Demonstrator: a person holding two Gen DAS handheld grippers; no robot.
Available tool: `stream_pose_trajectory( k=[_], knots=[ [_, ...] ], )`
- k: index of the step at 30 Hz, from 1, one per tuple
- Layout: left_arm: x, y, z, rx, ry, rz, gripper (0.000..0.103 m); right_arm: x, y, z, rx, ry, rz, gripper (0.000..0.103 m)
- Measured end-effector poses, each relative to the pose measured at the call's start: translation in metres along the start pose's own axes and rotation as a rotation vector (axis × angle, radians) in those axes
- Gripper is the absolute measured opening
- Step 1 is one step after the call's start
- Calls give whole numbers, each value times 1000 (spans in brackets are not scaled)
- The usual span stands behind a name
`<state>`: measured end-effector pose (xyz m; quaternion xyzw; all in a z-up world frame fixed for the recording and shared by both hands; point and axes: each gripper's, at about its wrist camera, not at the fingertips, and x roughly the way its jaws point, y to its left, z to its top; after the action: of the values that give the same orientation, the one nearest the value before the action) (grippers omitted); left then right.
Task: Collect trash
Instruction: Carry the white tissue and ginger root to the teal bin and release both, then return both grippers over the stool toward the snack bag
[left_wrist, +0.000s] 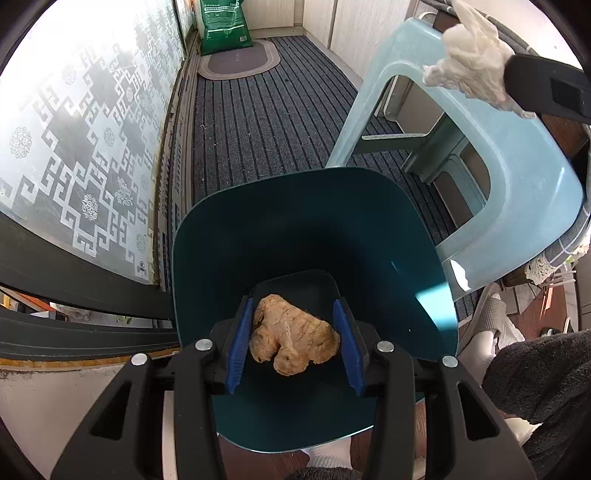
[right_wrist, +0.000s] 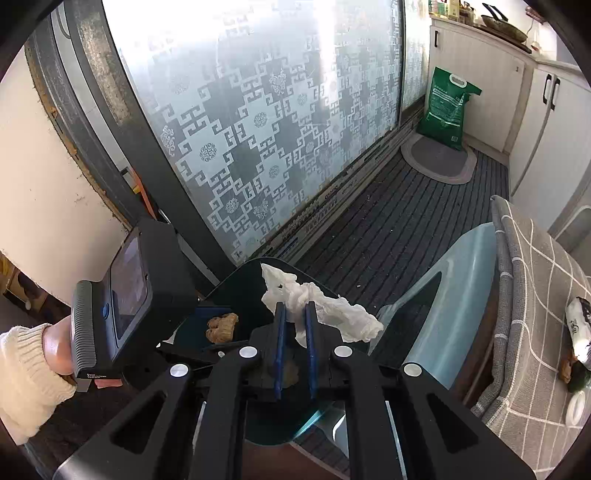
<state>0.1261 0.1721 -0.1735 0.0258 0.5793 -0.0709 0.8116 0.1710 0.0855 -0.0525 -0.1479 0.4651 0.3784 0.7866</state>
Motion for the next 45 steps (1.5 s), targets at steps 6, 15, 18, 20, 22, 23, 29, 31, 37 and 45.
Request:
stream_pose_trajectory(
  k=[6,15,18,20,22,23,29,31,37,45],
  knots=[
    [-5,2,0,-5,-18,-8,47,15,1,-3,4,38,4,10],
    [-39,13,5,-55,-121,8,32,41,10,-7,-3,91,13,10],
    [-55,19,7,-84,-164,11,28,53,13,-10,-6,115,18,10],
    [-65,21,8,-103,-193,14,27,62,13,-13,-4,136,18,10],
    [-76,24,9,-120,-224,17,27,71,12,-16,4,154,26,10],
    [-81,25,9,-128,-239,16,27,75,12,-17,6,163,30,10],
    [-107,29,12,-155,-329,16,27,101,10,-28,14,218,38,10],
    [-116,27,13,-154,-358,16,27,107,11,-33,14,232,45,13],
    [-145,25,12,-173,-462,2,27,116,17,-40,0,252,55,31],
    [-176,20,12,-184,-558,-9,28,106,25,-35,-19,211,69,33]
  ],
)
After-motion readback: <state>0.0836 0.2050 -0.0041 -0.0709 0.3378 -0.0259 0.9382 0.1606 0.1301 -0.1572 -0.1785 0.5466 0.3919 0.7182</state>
